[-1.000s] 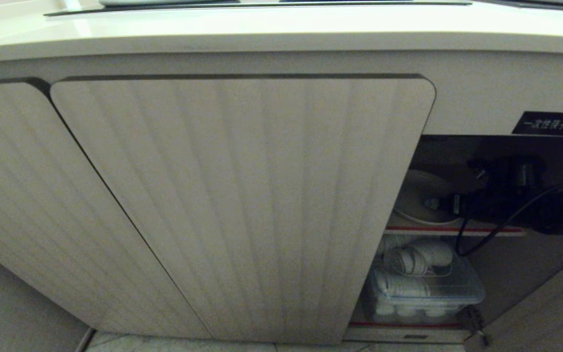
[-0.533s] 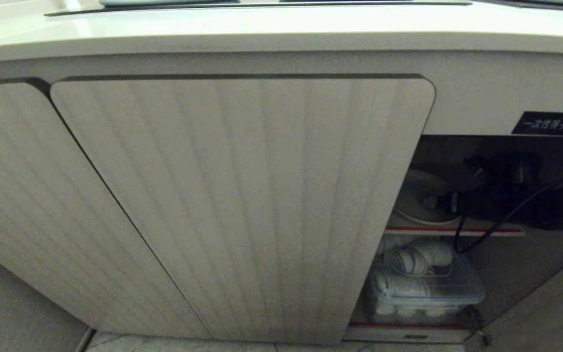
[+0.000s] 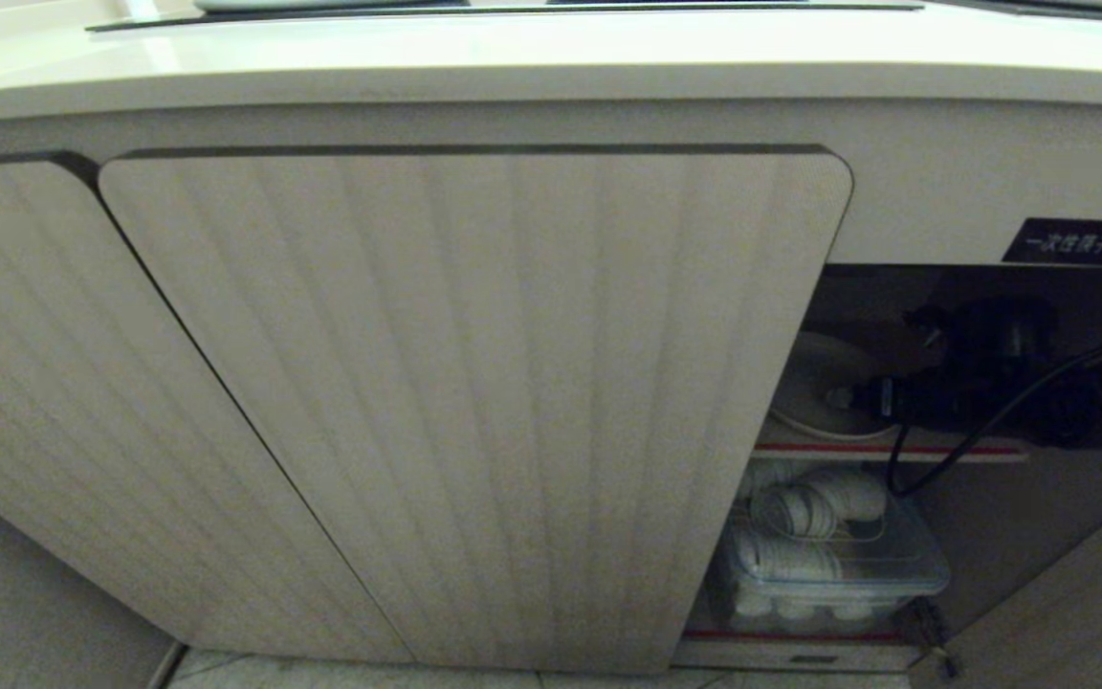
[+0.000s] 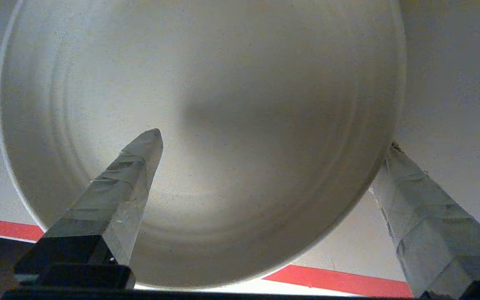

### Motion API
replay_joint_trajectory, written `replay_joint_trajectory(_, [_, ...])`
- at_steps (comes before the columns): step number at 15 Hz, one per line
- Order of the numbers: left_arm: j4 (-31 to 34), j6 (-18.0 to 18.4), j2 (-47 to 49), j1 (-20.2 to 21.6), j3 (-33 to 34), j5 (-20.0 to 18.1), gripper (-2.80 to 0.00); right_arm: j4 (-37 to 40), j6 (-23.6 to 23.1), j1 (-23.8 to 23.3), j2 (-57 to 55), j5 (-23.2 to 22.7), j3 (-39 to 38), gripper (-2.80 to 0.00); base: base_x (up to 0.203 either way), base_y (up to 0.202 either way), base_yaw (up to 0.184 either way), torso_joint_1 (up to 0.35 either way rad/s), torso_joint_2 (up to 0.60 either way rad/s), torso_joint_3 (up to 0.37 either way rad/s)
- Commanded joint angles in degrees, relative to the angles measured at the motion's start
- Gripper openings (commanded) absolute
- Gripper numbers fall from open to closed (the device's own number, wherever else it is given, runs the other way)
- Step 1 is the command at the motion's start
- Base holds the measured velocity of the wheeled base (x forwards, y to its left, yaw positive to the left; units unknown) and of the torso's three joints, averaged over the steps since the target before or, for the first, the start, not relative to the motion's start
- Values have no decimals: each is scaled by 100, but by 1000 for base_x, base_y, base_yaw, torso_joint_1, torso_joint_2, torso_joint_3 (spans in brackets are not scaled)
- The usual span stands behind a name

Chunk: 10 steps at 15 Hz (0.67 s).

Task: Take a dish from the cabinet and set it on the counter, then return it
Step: Take the plate from the cabinet

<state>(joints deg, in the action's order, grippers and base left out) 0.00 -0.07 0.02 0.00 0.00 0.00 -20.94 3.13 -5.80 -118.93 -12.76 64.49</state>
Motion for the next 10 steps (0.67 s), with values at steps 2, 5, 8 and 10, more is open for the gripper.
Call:
replay_joint_trajectory(2, [0,-1,-2,0,0,0,-280,-15,-14,0,10,-7,-6,0,0,0,0,0,0,0])
replay_joint_trajectory(5, [0,-1,-2,0,0,0,-280,-24,-50,0,10,-7,-6,0,0,0,0,0,0,0])
replay_joint_trajectory(8, [0,-1,-2,0,0,0,-280,-33,-58,0,10,-7,-24,0,0,0,0,0,0,0])
replay_joint_trajectory(10, [0,-1,-2,0,0,0,-280,-33,-58,0,10,-7,-33,0,0,0,0,0,0,0])
